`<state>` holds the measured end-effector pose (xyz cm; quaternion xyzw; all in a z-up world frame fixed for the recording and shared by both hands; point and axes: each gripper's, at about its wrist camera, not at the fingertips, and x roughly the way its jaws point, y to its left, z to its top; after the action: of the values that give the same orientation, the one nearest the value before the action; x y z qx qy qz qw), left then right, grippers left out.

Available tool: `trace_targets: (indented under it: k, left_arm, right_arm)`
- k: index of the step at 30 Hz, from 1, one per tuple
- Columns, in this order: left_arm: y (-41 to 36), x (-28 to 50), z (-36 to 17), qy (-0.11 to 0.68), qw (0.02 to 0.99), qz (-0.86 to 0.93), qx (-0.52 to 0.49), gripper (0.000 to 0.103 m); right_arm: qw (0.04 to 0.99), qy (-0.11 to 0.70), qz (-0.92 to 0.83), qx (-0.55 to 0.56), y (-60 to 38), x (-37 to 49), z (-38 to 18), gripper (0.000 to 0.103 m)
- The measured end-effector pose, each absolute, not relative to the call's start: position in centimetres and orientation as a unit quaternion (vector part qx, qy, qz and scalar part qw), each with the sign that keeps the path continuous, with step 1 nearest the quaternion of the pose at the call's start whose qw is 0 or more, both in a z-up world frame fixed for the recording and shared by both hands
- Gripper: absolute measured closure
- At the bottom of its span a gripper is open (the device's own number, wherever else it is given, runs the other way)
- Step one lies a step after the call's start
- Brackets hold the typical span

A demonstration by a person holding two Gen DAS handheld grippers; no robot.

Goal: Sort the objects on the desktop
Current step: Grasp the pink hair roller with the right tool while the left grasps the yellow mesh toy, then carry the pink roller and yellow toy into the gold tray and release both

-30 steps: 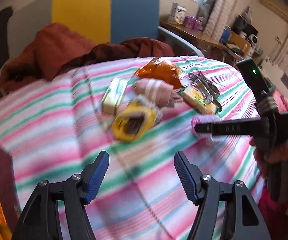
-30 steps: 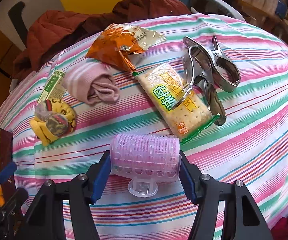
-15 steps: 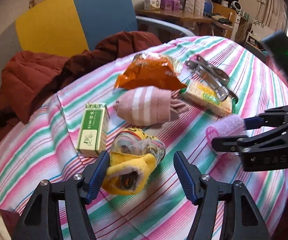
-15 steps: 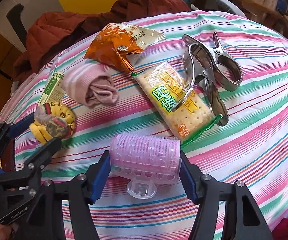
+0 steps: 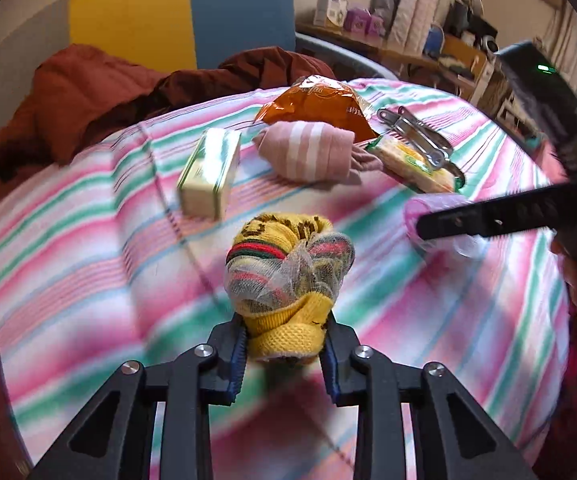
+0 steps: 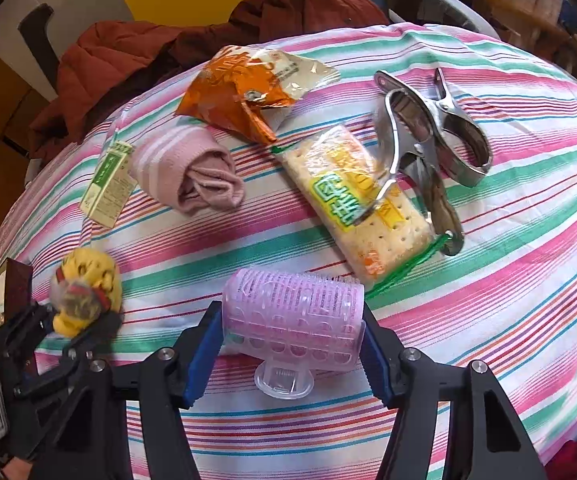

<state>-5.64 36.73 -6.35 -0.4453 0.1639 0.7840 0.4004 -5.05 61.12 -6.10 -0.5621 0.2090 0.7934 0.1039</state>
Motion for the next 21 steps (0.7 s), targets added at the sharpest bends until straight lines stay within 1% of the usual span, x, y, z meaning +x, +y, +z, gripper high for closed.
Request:
trace_targets:
  k: [2, 4, 7, 12, 17, 21]
  left_arm:
    - [35.3, -4.9, -6.4, 0.143, 0.398, 0.788, -0.447, 0.074]
    - [33.7, -3.9, -6.3, 0.132, 0.393, 0.793, -0.446, 0.074]
    - [31.1, -2.9, -6.4, 0.103, 0.388, 0.794, -0.456, 0.074]
    - [26.4, -2.1, -6.9, 0.056, 0.36, 0.798, -0.481, 0.074]
    - [24.3, -0.6, -6.8, 0.042, 0.353, 0.804, -0.476, 0.075]
    - [24.1, 0.2, -6.5, 0.037, 0.357, 0.805, -0.472, 0.075]
  right_arm:
    - [0.083, 0.199, 0.797, -0.564, 59.9, -5.4, -6.0, 0.039]
    - [0.066, 0.164, 0.803, -0.569, 58.3, -5.7, -5.9, 0.039]
    - [0.03, 0.134, 0.809, -0.571, 55.5, -6.1, -5.8, 0.04]
    - [-0.012, 0.035, 0.822, -0.568, 49.6, -6.1, -5.3, 0.04]
    - [-0.033, -0.002, 0.826, -0.562, 46.7, -6.0, -5.2, 0.039]
    - [-0.035, 0.0, 0.828, -0.56, 46.6, -6.2, -5.2, 0.039]
